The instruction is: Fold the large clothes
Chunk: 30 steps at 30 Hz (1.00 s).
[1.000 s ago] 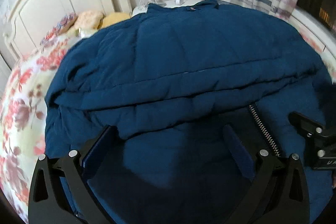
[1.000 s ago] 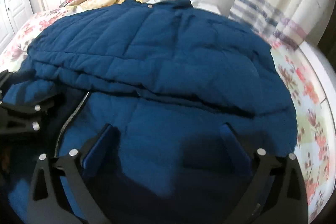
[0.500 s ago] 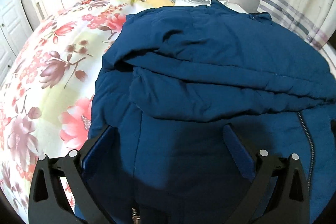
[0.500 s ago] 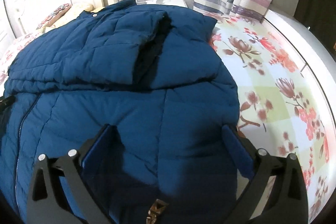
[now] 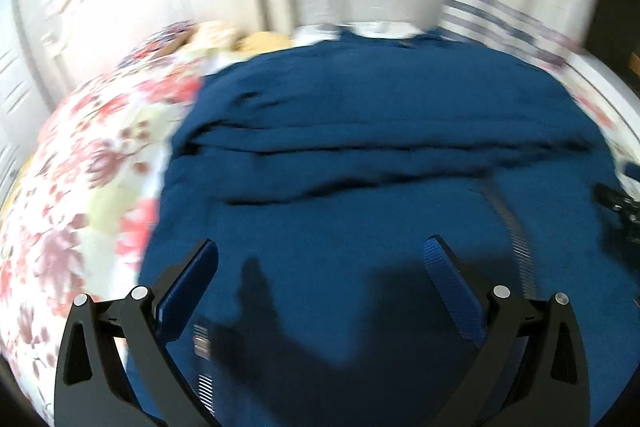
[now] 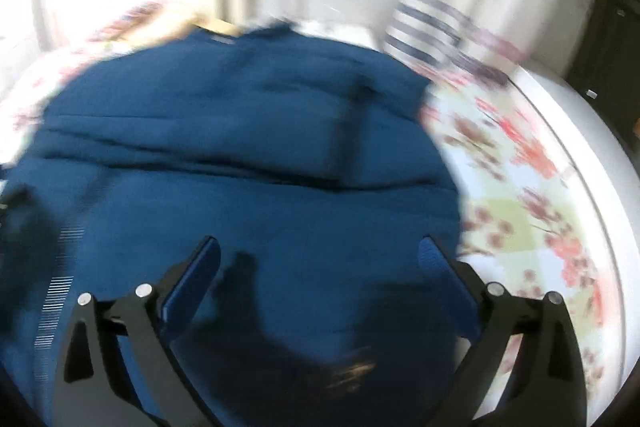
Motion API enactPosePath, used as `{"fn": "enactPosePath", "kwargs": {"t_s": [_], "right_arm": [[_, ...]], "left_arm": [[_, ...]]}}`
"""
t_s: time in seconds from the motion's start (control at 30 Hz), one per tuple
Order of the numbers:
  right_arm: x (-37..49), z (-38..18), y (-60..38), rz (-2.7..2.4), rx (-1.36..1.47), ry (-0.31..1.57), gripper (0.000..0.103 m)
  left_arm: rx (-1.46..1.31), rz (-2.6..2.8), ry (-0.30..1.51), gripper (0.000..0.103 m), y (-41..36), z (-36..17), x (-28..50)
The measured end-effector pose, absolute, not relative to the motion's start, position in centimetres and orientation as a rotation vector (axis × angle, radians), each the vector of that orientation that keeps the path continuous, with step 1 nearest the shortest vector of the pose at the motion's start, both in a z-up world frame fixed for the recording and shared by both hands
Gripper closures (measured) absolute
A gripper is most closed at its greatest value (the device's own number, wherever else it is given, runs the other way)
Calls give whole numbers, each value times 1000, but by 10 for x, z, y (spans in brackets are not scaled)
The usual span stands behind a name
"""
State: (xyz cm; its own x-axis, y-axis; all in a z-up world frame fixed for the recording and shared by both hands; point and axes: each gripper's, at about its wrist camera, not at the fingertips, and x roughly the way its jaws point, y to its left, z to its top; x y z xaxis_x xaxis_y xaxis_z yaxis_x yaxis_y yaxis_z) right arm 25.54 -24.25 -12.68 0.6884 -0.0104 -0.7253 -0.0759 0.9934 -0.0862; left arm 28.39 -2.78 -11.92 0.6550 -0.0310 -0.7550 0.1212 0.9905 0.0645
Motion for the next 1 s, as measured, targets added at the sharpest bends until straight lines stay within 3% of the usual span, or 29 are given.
{"fn": "enactPosePath", "kwargs": {"t_s": [0.17,0.57,0.73,0.9,1.0], "right_arm": [[246,-155,-171,147,-322,899,2],[194,-147,-246,66,-165,922,3],[136,-128,-212,227,-231,801,5],[120,-163,-194,302,-271,861,2],[124,-163,-199,317,-239,883,3]], "left_arm": [[180,-125,910,4,-50,-146,289],[62,69,922,4,31,-140,247],[108,-53,826,5,1,-111,210],[237,-136,869,4,-34,-136,179],[154,-146,900,4,-23,-139,181]]}}
